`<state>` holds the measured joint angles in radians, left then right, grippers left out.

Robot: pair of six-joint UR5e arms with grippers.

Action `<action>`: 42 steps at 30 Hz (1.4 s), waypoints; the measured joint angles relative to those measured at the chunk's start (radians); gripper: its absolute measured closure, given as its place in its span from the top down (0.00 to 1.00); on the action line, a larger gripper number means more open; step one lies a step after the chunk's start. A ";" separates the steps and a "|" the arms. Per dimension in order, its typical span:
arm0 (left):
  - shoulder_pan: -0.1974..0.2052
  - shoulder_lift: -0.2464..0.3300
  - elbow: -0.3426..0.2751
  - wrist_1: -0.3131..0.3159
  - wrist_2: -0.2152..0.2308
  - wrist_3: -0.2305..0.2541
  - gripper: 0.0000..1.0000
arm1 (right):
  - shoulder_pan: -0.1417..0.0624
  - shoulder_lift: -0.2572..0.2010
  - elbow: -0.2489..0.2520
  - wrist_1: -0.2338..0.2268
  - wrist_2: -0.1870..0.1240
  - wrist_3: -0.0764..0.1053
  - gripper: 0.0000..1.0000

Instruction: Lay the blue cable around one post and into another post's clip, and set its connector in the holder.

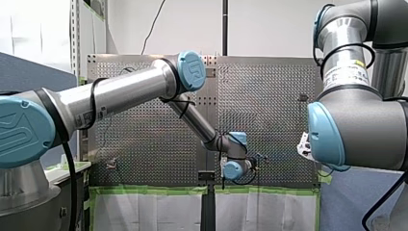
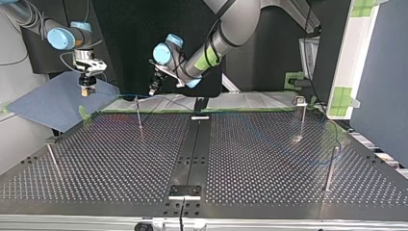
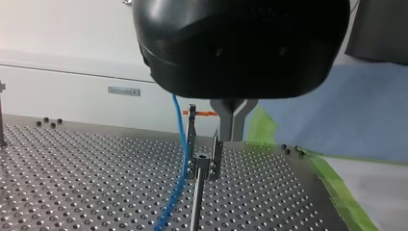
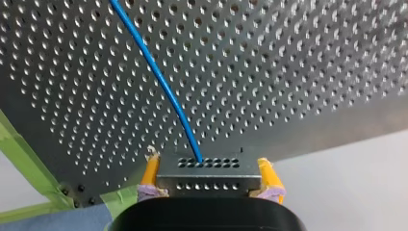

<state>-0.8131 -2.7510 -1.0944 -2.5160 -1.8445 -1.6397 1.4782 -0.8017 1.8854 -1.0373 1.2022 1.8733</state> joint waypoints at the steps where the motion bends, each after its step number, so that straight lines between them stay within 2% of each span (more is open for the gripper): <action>1: -0.001 0.001 0.000 0.000 -0.006 0.005 0.00 | 0.001 0.000 -0.001 0.001 -0.004 -0.005 0.00; 2: -0.002 0.001 0.000 0.000 -0.013 0.010 0.09 | 0.003 -0.001 -0.001 0.006 -0.009 -0.013 0.00; 3: -0.004 0.001 0.000 -0.001 -0.023 0.018 0.09 | 0.005 -0.002 -0.001 0.011 -0.013 -0.019 0.00; 5: -0.007 0.001 -0.002 -0.002 -0.038 0.031 0.22 | 0.008 -0.002 -0.001 0.023 -0.018 -0.036 0.00; 6: -0.010 0.003 -0.006 -0.002 -0.046 0.041 0.22 | 0.009 -0.003 -0.001 0.030 -0.019 -0.043 0.00; 8: -0.014 0.011 -0.016 -0.001 -0.055 0.054 0.43 | 0.011 -0.003 -0.001 0.046 -0.021 -0.060 0.00; 9: -0.016 0.018 -0.024 0.001 -0.058 0.060 0.43 | 0.011 -0.003 0.000 0.053 -0.022 -0.067 0.00; 11: -0.018 0.033 -0.040 0.009 -0.061 0.066 0.53 | 0.013 -0.003 0.002 0.069 -0.028 -0.083 0.00; 15: -0.024 0.074 -0.081 0.039 -0.076 0.069 0.56 | 0.014 -0.004 0.013 0.097 -0.050 -0.112 0.00; 19: -0.029 0.096 -0.119 0.050 -0.105 0.067 0.56 | 0.014 -0.005 0.029 0.105 -0.078 -0.143 0.00; 20: -0.031 0.097 -0.128 0.051 -0.109 0.067 0.61 | 0.014 -0.005 0.032 0.104 -0.083 -0.154 0.00; 24: -0.038 0.100 -0.168 0.044 -0.109 0.061 0.67 | 0.013 -0.006 0.035 0.104 -0.089 -0.187 0.00; 28: -0.046 0.100 -0.199 0.018 -0.106 0.048 0.80 | 0.012 -0.006 0.036 0.105 -0.080 -0.199 0.00; 33: -0.049 0.101 -0.215 -0.028 -0.105 0.041 0.80 | 0.013 -0.006 0.036 0.106 -0.069 -0.200 0.00; 35: -0.049 0.101 -0.216 -0.036 -0.105 0.040 0.87 | 0.014 -0.006 0.036 0.105 -0.068 -0.199 0.00; 36: -0.049 0.100 -0.216 -0.041 -0.104 0.039 0.87 | 0.014 -0.006 0.036 0.105 -0.069 -0.198 0.00; 42: -0.039 0.100 -0.213 -0.018 -0.095 0.007 0.96 | 0.017 -0.006 0.036 0.102 -0.075 -0.194 0.00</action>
<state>-0.8523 -2.6513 -1.3072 -2.5340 -1.9392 -1.6331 1.4952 -0.8078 1.9215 -0.9354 1.1275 1.6788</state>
